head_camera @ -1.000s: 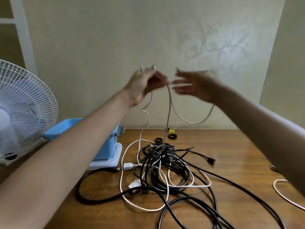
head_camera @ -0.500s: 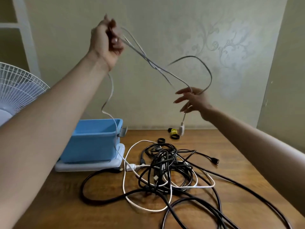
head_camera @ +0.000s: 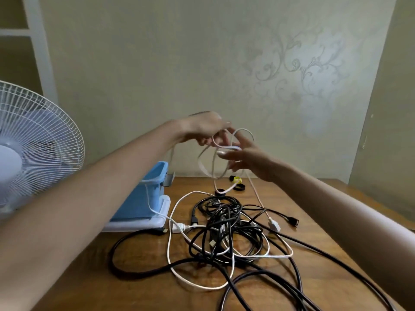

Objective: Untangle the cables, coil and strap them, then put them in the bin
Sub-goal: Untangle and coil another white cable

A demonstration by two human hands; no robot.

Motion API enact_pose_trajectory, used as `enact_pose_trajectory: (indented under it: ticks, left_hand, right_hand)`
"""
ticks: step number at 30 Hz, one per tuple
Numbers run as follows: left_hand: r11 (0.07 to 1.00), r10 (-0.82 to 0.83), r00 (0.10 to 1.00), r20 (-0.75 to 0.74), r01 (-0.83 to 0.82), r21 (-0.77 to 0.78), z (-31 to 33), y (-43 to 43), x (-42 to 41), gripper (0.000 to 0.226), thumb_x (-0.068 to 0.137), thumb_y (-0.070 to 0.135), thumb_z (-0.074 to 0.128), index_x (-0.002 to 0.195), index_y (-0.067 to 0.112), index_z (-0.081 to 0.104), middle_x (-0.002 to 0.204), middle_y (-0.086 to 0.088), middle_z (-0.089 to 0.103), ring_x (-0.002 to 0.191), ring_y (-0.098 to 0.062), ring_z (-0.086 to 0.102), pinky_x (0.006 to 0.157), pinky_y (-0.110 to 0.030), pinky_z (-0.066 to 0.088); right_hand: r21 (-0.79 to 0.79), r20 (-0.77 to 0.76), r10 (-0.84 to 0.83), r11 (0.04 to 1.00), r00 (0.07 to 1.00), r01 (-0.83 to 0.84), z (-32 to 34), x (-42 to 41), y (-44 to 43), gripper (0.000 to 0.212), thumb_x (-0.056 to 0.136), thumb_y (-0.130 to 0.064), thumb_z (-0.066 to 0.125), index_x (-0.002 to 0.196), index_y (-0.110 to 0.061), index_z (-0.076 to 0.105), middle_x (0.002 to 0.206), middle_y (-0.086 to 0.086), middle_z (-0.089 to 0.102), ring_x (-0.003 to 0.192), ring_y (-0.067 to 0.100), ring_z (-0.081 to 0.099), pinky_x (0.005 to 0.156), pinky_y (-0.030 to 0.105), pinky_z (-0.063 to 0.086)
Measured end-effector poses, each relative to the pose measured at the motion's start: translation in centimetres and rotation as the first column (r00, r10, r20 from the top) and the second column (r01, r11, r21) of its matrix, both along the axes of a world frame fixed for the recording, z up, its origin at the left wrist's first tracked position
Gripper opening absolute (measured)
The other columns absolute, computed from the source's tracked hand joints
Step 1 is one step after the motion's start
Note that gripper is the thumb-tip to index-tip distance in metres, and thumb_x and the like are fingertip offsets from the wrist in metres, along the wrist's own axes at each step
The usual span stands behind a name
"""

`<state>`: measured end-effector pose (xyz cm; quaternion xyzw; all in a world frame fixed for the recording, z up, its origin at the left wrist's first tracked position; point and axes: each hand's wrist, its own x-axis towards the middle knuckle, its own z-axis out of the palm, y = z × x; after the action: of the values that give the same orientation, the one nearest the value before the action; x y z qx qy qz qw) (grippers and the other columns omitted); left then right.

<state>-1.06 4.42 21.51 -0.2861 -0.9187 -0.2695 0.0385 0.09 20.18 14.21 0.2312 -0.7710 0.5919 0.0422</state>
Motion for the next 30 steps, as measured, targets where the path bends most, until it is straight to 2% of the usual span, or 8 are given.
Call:
enact_pose_trajectory:
  ticks: [3, 7, 10, 13, 15, 19, 22, 30]
  left_hand:
    - [0.991, -0.13, 0.968, -0.212, 0.124, -0.043, 0.5, 1.3, 1.7, 0.059, 0.099, 0.045, 0.036, 0.076, 0.003, 0.07, 0.051, 0.002, 0.058, 0.044, -0.008, 0.051, 0.051, -0.016, 0.04]
    - [0.928, -0.244, 0.967, -0.077, 0.256, 0.272, 1.9, -1.6, 2.9, 0.044, 0.096, 0.038, 0.046, 0.101, -0.002, 0.065, 0.084, -0.01, 0.071, 0.071, -0.019, 0.069, 0.059, -0.023, 0.055]
    - [0.783, -0.039, 0.926, -0.375, 0.262, 0.565, 0.6, -4.1, 0.9, 0.05, 0.087, 0.048, 0.06, 0.112, 0.005, 0.056, 0.103, -0.005, 0.065, 0.088, -0.009, 0.063, 0.075, -0.022, 0.051]
    - [0.964, -0.144, 0.976, -0.161, 0.175, 0.2, -4.4, -4.8, -1.8, 0.123, 0.052, 0.084, 0.061, 0.144, 0.012, 0.021, 0.143, 0.003, 0.035, 0.133, -0.009, 0.031, 0.11, -0.024, 0.025]
    - [0.97, -0.188, 0.974, 0.128, 0.204, -0.131, -8.7, -5.1, -3.3, 0.099, 0.065, 0.066, 0.07, 0.142, 0.018, 0.03, 0.137, 0.005, 0.041, 0.131, -0.015, 0.036, 0.106, -0.027, 0.031]
    - [0.774, -0.093, 0.995, 0.033, 0.093, -0.626, -15.4, -5.9, -5.4, 0.048, 0.078, 0.044, 0.071, 0.119, 0.023, 0.058, 0.126, 0.004, 0.054, 0.121, -0.015, 0.042, 0.101, -0.037, 0.03]
    - [0.65, -0.084, 0.974, 0.21, 0.213, -0.73, -18.0, -5.8, -5.4, 0.04, 0.079, 0.03, 0.073, 0.116, 0.021, 0.061, 0.122, 0.001, 0.055, 0.115, -0.017, 0.048, 0.096, -0.037, 0.033]
    - [0.747, -0.213, 0.977, -0.028, 0.145, -0.649, -18.2, -5.8, -4.7, 0.013, 0.084, 0.004, 0.061, 0.083, 0.016, 0.059, 0.098, -0.002, 0.063, 0.082, -0.009, 0.051, 0.079, -0.031, 0.044]
  right_hand:
    - [-0.072, 0.064, 0.123, 0.99, 0.99, -0.118, 0.0, 0.5, -2.0, 0.016, 0.094, -0.003, 0.052, 0.106, -0.007, 0.061, 0.077, -0.006, 0.068, 0.055, 0.004, 0.046, 0.047, 0.015, 0.041]
    - [-0.28, 0.064, -0.012, 0.959, 0.998, 0.029, 1.1, -0.2, -1.1, 0.025, 0.101, -0.009, 0.038, 0.087, -0.005, 0.057, 0.047, -0.006, 0.053, 0.038, 0.003, 0.043, 0.039, 0.015, 0.038]
    - [-0.533, 0.087, 0.063, 0.846, 0.994, -0.007, 3.1, -0.7, 0.6, 0.034, 0.104, -0.024, 0.031, 0.084, -0.009, 0.055, 0.049, -0.001, 0.054, 0.036, 0.005, 0.044, 0.041, 0.017, 0.043]
    - [-0.67, 0.015, 0.18, 0.732, 0.983, -0.124, 5.0, -0.2, 1.2, 0.039, 0.105, -0.029, 0.029, 0.092, -0.006, 0.057, 0.056, 0.005, 0.056, 0.042, 0.009, 0.05, 0.05, 0.021, 0.051]
    - [-0.693, -0.025, 0.207, 0.701, 0.978, -0.166, 5.8, 0.2, 1.3, 0.041, 0.104, -0.032, 0.029, 0.094, -0.005, 0.058, 0.058, 0.006, 0.055, 0.045, 0.011, 0.051, 0.054, 0.023, 0.052]
    - [-0.689, -0.03, 0.155, 0.713, 0.987, -0.133, 6.1, 0.6, 2.3, 0.041, 0.103, -0.037, 0.032, 0.094, -0.007, 0.058, 0.055, 0.004, 0.053, 0.044, 0.01, 0.046, 0.05, 0.022, 0.048]
    - [-0.621, 0.011, 0.058, 0.783, 0.998, -0.039, 5.3, 0.4, 3.1, 0.041, 0.103, -0.038, 0.032, 0.091, -0.01, 0.059, 0.052, 0.002, 0.05, 0.042, 0.009, 0.042, 0.046, 0.02, 0.044]
    - [-0.386, 0.018, -0.046, 0.921, 0.999, 0.049, 3.4, 0.0, 3.2, 0.041, 0.102, -0.04, 0.036, 0.089, -0.011, 0.062, 0.056, 0.002, 0.055, 0.043, 0.01, 0.046, 0.047, 0.022, 0.044]
